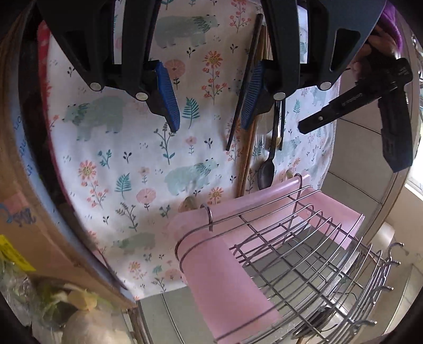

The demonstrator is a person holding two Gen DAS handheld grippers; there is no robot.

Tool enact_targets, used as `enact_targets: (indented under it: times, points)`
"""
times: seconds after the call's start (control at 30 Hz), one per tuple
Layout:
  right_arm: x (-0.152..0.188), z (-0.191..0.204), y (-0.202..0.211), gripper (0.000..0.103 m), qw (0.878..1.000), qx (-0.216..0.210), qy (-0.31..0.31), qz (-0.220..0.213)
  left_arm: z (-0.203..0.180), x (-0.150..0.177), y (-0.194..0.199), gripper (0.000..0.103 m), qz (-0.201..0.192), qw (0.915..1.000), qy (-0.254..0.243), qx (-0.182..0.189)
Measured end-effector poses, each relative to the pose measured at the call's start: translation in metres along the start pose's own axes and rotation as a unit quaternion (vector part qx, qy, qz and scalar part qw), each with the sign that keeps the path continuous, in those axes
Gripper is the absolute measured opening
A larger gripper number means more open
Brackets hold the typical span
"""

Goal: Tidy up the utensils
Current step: 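Lower the right gripper onto a thin black chopstick and close it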

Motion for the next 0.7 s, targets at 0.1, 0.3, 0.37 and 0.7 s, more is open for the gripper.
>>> enact_targets:
  times: [0.1,0.3,0.37,0.7]
  points:
    - [0.001,-0.004,-0.003,0.049,1.0,-0.011,-0.011,0.008,-0.004,-0.001,-0.016,0.015,0.03,0.9995,0.005,0.001]
    - [0.001,-0.003,-0.009,0.048,1.0,-0.013,-0.009,0.019,-0.016,-0.001,-0.031,0.01,0.051,0.9986,-0.006,-0.008]
    - [0.001,-0.003,-0.011,0.047,1.0,-0.015,-0.008,0.024,-0.021,0.0,-0.036,0.008,0.059,0.998,-0.013,-0.019]
    - [-0.003,-0.003,-0.035,0.031,0.995,-0.062,-0.047,0.069,-0.005,0.0,-0.021,0.004,0.038,0.999,0.01,-0.02]
Point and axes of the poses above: each gripper's, at about its wrist camera, not at the fingertips, and y roughly against the way its jaws point, z to its left, x to its underside, the point moved 2 cm from there along -y, roughly the way its jaws point, and after that the axes turned 7 degrees about -x, right-handed, at the moved point
